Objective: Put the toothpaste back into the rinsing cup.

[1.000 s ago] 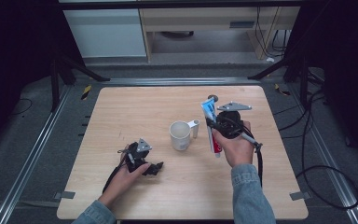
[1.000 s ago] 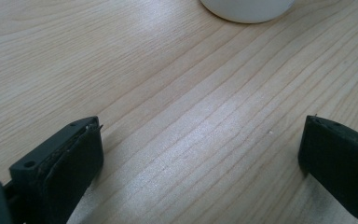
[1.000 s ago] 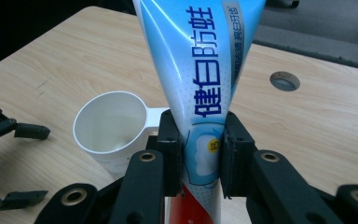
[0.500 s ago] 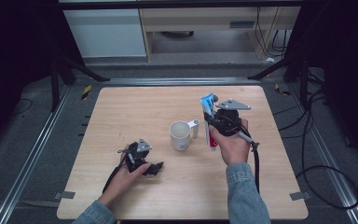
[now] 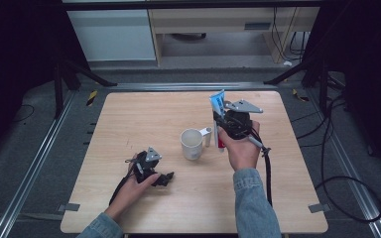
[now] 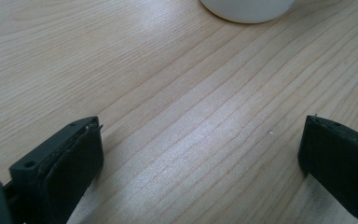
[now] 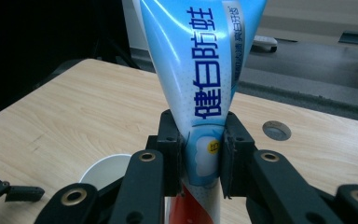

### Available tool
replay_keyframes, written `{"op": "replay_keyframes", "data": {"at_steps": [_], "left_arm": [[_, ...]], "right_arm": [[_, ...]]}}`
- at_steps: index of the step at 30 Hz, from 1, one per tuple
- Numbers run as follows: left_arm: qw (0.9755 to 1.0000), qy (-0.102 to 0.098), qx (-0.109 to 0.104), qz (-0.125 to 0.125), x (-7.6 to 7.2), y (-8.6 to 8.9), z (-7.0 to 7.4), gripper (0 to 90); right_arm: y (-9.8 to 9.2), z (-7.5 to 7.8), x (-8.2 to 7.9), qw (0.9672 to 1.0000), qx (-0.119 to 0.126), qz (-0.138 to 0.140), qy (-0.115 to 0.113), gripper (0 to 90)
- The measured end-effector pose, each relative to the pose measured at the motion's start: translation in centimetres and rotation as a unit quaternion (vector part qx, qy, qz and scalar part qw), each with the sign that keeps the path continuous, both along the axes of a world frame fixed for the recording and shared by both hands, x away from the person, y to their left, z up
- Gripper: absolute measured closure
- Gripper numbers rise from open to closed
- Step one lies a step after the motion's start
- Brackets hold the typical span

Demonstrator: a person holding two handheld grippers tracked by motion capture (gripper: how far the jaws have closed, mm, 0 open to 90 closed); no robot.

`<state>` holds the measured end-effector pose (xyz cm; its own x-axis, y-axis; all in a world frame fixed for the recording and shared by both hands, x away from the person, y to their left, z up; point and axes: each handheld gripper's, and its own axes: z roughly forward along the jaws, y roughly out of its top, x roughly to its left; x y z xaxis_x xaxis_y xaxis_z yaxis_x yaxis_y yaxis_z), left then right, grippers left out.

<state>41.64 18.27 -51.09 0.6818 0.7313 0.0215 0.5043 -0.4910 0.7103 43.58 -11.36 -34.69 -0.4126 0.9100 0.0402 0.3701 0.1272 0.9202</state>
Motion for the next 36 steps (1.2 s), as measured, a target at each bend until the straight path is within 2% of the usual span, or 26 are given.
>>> {"op": "replay_keyframes", "data": {"at_steps": [14, 22, 24, 36], "left_arm": [[1.0, 0.0, -0.001, 0.0, 0.0, 0.0, 0.0, 0.0], [1.0, 0.0, 0.0, 0.0, 0.0, 0.0, 0.0, 0.0], [1.0, 0.001, 0.001, 0.0, 0.0, 0.0, 0.0, 0.0], [1.0, 0.0, 0.0, 0.001, 0.0, 0.0, 0.0, 0.0]], "right_arm": [[0.5, 1.0, 0.2, 0.999, 0.011, -0.018, -0.04, 73.2], [1.1, 1.8, 0.4, 0.9972, 0.016, -0.023, -0.069, 73.2], [1.4, 2.1, 0.5, 0.9958, 0.022, -0.022, -0.085, 73.2], [3.1, 2.1, 0.9, 0.9936, 0.046, -0.016, -0.102, 73.2]]}}
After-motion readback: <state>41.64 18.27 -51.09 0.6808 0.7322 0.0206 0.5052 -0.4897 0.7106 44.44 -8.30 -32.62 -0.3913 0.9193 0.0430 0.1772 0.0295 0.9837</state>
